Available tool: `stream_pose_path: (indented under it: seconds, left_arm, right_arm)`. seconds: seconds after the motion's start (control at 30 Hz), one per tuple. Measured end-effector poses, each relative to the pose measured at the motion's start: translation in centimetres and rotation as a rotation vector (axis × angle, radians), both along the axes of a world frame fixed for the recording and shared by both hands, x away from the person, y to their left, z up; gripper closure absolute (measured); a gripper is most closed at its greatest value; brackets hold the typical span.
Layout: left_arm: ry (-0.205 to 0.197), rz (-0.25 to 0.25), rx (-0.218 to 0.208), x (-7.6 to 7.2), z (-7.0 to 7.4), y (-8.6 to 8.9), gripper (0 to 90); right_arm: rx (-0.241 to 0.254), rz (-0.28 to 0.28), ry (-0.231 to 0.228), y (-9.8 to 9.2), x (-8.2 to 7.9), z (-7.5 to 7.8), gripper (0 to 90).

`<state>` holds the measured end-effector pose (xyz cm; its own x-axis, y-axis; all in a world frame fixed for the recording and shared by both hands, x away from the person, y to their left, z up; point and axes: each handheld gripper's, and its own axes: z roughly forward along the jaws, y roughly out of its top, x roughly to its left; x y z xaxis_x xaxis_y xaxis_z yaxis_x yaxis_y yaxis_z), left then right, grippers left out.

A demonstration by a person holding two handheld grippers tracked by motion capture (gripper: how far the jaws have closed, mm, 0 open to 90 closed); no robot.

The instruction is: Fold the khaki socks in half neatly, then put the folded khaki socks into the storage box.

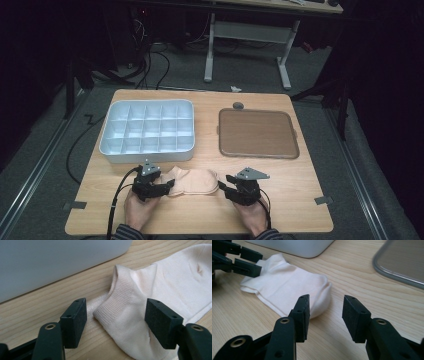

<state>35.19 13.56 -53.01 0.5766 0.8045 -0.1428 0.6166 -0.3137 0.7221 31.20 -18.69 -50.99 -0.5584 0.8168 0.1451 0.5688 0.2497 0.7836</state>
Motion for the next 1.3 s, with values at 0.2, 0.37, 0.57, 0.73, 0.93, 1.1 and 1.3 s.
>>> stream_pose_path:
  seconds: [0.2,0.37,0.57,0.73,0.93,1.1,1.3]
  left_arm:
    - [-0.030,-0.002,0.060,-0.3,0.0,-0.6,34.3]
    - [-0.036,-0.001,0.076,-0.4,0.0,-0.8,34.4]
    - [-0.039,-0.010,0.086,-0.6,0.1,-1.1,39.3]
    - [-0.042,-0.032,0.085,-0.8,0.2,-1.2,48.9]
    - [-0.039,-0.056,0.066,-0.8,0.2,-1.3,64.2]
    - [-0.022,-0.071,0.044,-0.8,0.2,-1.4,74.2]
    - [0.010,-0.076,0.024,-0.5,0.3,-1.3,78.7]
  right_arm:
    - [-0.019,0.011,-0.004,1.6,0.6,0.1,57.0]
    - [-0.037,-0.007,0.012,2.2,1.4,-0.3,57.2]
    - [-0.054,-0.015,0.045,2.4,2.0,-1.1,63.5]
    - [-0.064,-0.009,0.059,2.4,2.2,-1.2,72.0]
    - [-0.090,0.000,0.077,2.4,2.3,-1.6,79.9]
    - [-0.088,-0.003,0.078,2.3,2.4,-1.7,83.9]
    - [-0.091,0.006,0.074,2.3,2.5,-1.7,85.8]
